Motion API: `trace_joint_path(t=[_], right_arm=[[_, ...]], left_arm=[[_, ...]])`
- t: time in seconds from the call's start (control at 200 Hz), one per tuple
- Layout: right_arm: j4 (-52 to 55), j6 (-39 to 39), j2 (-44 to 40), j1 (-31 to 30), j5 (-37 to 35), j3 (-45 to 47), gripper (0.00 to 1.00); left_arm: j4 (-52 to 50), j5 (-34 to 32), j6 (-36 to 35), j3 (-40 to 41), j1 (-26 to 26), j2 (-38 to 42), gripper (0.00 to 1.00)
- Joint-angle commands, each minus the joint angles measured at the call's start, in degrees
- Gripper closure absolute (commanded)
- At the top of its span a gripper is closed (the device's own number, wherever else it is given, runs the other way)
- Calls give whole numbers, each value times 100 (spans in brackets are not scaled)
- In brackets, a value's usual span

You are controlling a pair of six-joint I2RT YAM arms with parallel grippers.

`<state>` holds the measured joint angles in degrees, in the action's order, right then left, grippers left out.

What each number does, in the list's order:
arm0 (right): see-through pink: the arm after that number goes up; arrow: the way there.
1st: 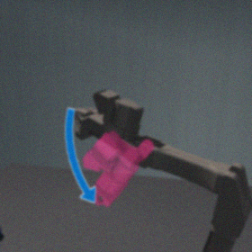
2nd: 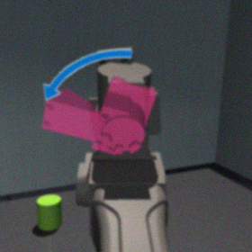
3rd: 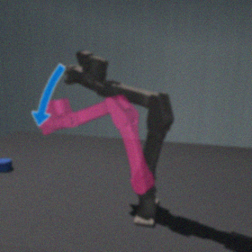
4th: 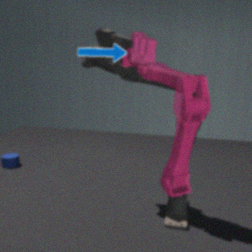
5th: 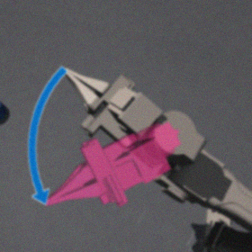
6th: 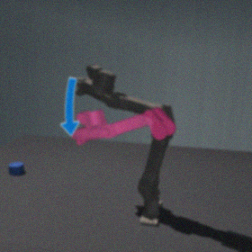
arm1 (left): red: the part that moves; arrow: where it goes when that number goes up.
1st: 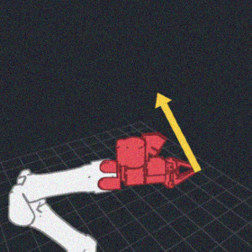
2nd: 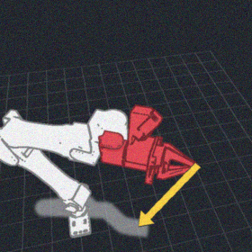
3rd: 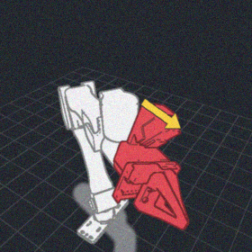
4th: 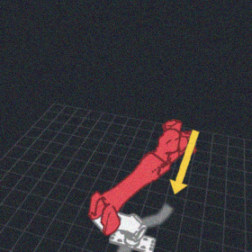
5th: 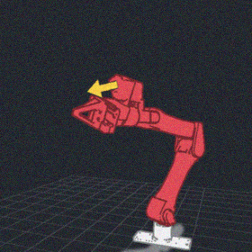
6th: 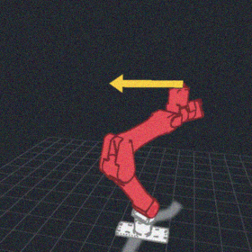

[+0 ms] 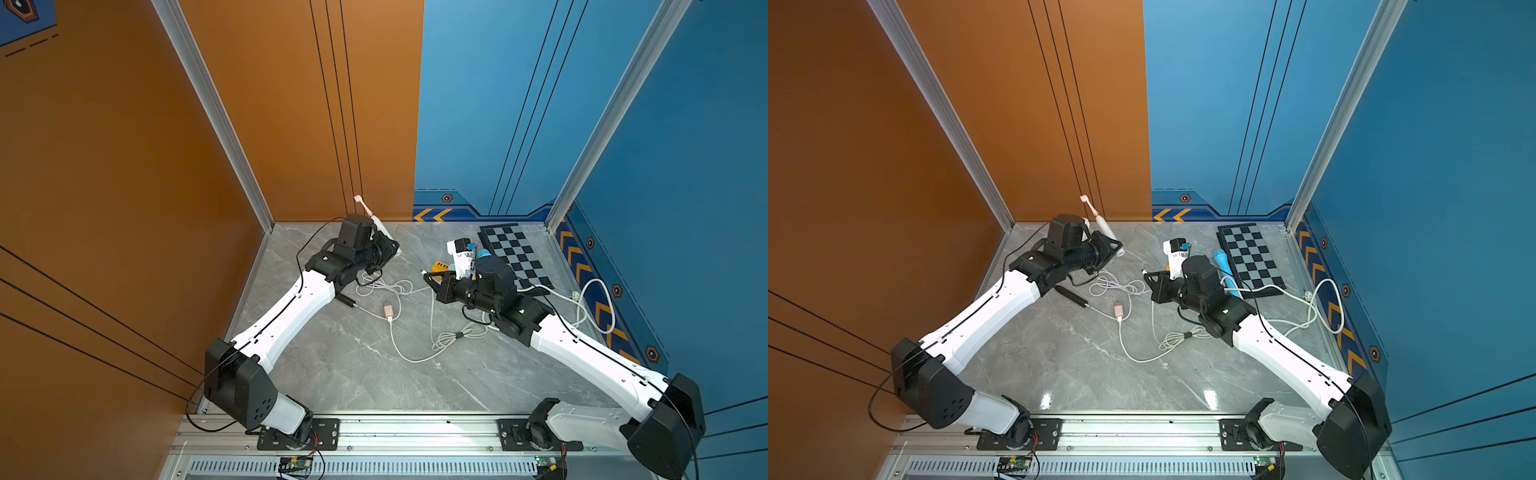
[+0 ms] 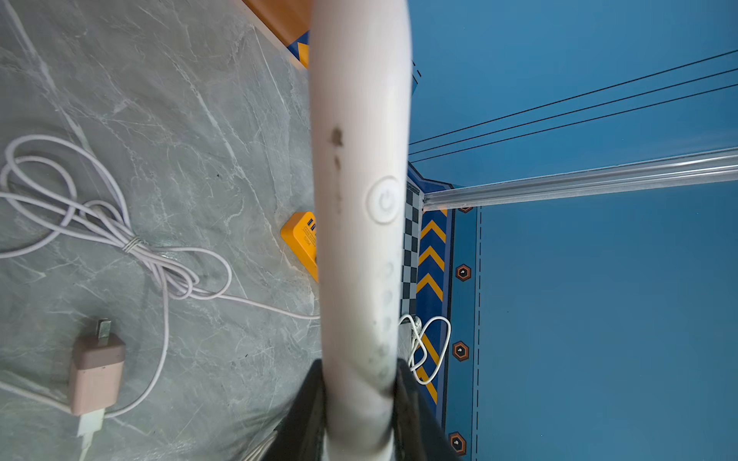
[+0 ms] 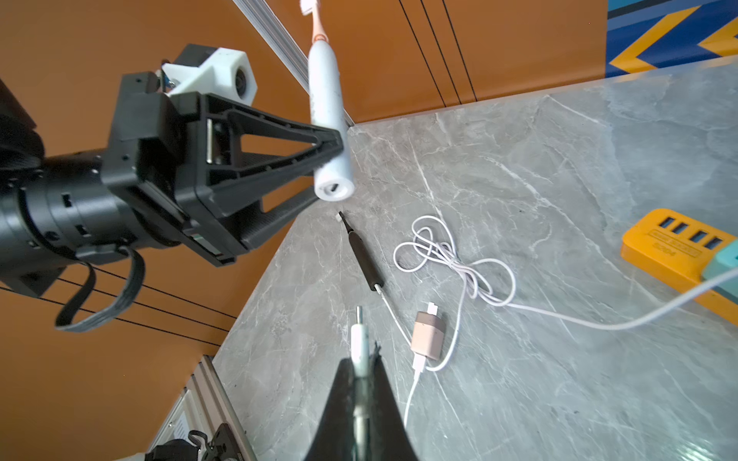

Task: Charge the electric toothbrush
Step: Insert the charging cable into the electric toothbrush.

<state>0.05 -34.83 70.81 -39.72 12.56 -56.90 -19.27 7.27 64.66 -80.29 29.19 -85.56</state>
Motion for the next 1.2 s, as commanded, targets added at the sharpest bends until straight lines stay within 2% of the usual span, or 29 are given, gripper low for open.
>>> trace_joint_path(t=[0.0, 0.175, 0.405, 0.606, 0.686, 0.906, 1.196], right_arm=[[-697, -326, 309, -255, -214, -29, 100], [-909, -520, 786, -377, -204, -266, 100], [-1126, -689, 695, -252, -488, -93, 100], [-812, -286, 682, -88, -586, -266, 100], [-917, -272, 735, 110, -459, -294, 100], [-859, -18, 816, 194, -421, -490, 100], [-915, -124, 1082, 286, -58, -615, 100]], left_arm=[[407, -364, 158, 59, 162, -30, 100], [780, -187, 379, 232, 256, -149, 100], [794, -166, 357, 290, 253, -100, 100], [801, -14, 387, 283, 253, -86, 100], [793, -2, 372, 295, 253, -66, 100], [796, 72, 414, 288, 247, -80, 100], [796, 192, 486, 242, 245, -163, 100]])
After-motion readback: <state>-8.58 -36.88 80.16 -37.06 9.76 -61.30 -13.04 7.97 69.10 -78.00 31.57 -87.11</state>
